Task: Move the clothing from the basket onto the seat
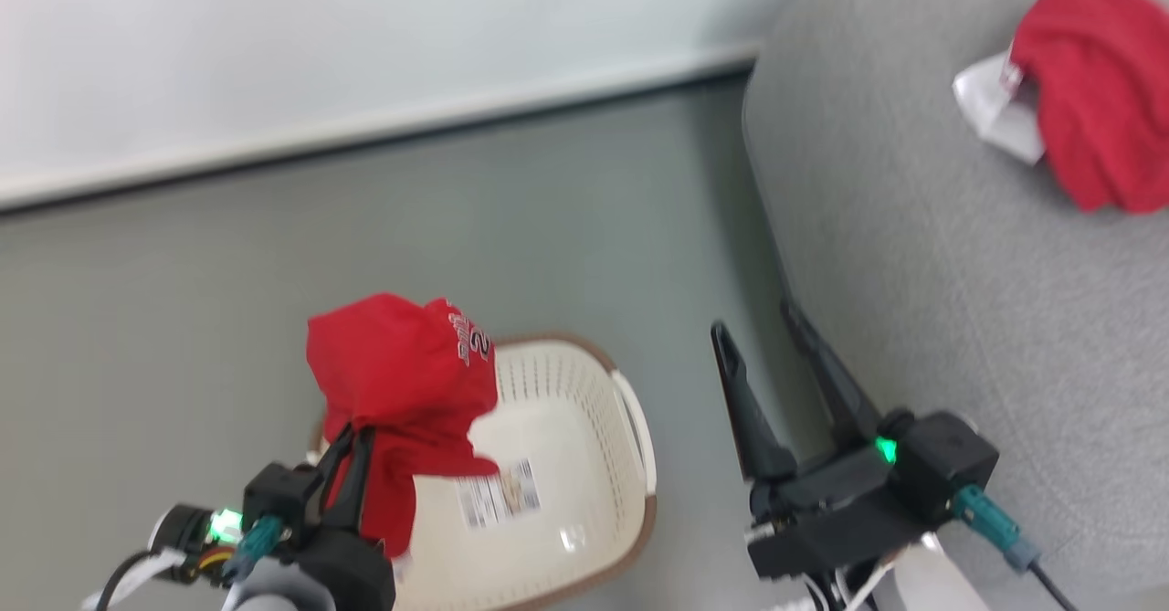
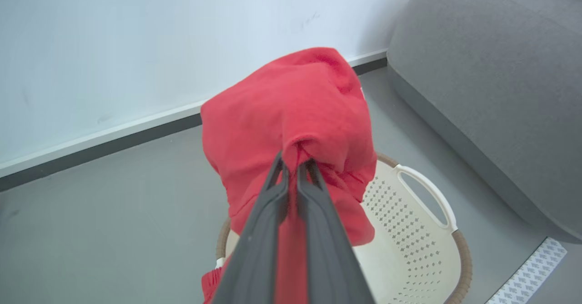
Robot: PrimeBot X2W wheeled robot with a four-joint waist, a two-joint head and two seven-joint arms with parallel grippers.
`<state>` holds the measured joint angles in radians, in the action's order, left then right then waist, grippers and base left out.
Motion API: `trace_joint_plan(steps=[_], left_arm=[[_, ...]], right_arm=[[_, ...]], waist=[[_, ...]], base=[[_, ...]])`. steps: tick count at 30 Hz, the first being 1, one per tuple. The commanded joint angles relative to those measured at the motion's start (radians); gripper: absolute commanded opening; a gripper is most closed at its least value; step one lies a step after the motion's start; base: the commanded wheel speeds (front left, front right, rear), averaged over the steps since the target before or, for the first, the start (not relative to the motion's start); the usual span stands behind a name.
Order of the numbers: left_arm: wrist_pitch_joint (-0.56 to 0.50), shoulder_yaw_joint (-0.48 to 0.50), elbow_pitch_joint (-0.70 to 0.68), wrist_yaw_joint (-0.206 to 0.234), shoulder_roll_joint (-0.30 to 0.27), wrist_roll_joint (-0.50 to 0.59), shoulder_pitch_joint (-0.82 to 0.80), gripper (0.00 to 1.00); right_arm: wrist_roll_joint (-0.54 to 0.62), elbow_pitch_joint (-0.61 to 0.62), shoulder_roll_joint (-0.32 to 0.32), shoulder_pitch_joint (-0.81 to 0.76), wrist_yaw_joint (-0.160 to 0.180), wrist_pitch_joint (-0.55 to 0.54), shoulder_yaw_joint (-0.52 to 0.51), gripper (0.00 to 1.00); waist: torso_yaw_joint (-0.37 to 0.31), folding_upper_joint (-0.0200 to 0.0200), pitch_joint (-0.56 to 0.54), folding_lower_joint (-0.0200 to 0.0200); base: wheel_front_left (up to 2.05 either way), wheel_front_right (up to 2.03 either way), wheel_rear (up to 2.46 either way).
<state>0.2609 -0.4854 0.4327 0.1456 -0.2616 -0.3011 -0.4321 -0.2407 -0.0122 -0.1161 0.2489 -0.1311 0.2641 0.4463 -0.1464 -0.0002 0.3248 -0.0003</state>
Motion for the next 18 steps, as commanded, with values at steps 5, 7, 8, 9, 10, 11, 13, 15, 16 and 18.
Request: trace_joint_plan(steps=[5,7,8,9,10,11,13,15,16,18], left_arm=[[0.006,0.066,-0.091,0.003,0.004,0.021,0.103,0.00],[0.006,0.085,-0.125,-0.001,0.004,0.020,0.129,0.00],[0.006,0.092,-0.140,-0.001,0.004,0.021,0.141,0.00],[0.006,0.099,-0.153,-0.003,0.003,0.022,0.152,0.00],[0.006,0.103,-0.163,-0.003,0.002,0.023,0.162,0.00],[0.006,0.108,-0.169,-0.002,0.001,0.022,0.173,0.00],[0.006,0.116,-0.184,0.002,-0.006,0.023,0.174,0.00],[0.006,0.117,-0.194,0.003,-0.007,0.020,0.174,0.00],[0.003,0.117,-0.197,0.004,-0.009,0.019,0.171,0.00],[-0.004,0.119,-0.204,0.003,-0.010,0.010,0.165,0.00]], right_arm=[[-0.027,-0.018,-0.026,-0.070,0.001,0.000,0.024,1.00],[-0.032,-0.022,-0.034,-0.088,0.001,0.000,0.034,1.00],[-0.035,-0.025,-0.037,-0.097,0.001,0.000,0.039,1.00],[-0.038,-0.026,-0.041,-0.106,0.000,0.000,0.044,1.00],[-0.042,-0.029,-0.045,-0.116,0.001,0.000,0.047,1.00],[-0.044,-0.030,-0.049,-0.127,0.001,0.000,0.052,1.00],[-0.050,-0.031,-0.056,-0.138,0.001,0.000,0.063,1.00],[-0.052,-0.033,-0.063,-0.147,0.001,0.000,0.078,1.00],[-0.055,-0.035,-0.066,-0.152,0.001,0.000,0.085,1.00],[-0.060,-0.039,-0.071,-0.160,0.001,0.000,0.101,1.00]], waist=[[0.036,0.0002,-0.218,0.0003],[0.035,0.0002,-0.244,0.0003],[0.034,0.0002,-0.258,0.0003],[0.034,0.0002,-0.271,0.0003],[0.033,0.0002,-0.285,0.0003],[0.032,0.0002,-0.296,0.0003],[0.030,0.0002,-0.310,0.0003],[0.029,0.0002,-0.319,0.0003],[0.028,0.0002,-0.324,0.0003],[0.025,0.0002,-0.334,0.0003]], base=[[0.00,0.00,0.00],[0.00,0.00,0.00],[0.00,0.00,0.00],[0.00,0.00,0.00],[0.00,0.00,0.00],[0.00,0.00,0.00],[0.00,0.00,0.00],[0.00,0.00,0.00],[0.00,0.00,0.00],[0.00,0.00,0.00]])
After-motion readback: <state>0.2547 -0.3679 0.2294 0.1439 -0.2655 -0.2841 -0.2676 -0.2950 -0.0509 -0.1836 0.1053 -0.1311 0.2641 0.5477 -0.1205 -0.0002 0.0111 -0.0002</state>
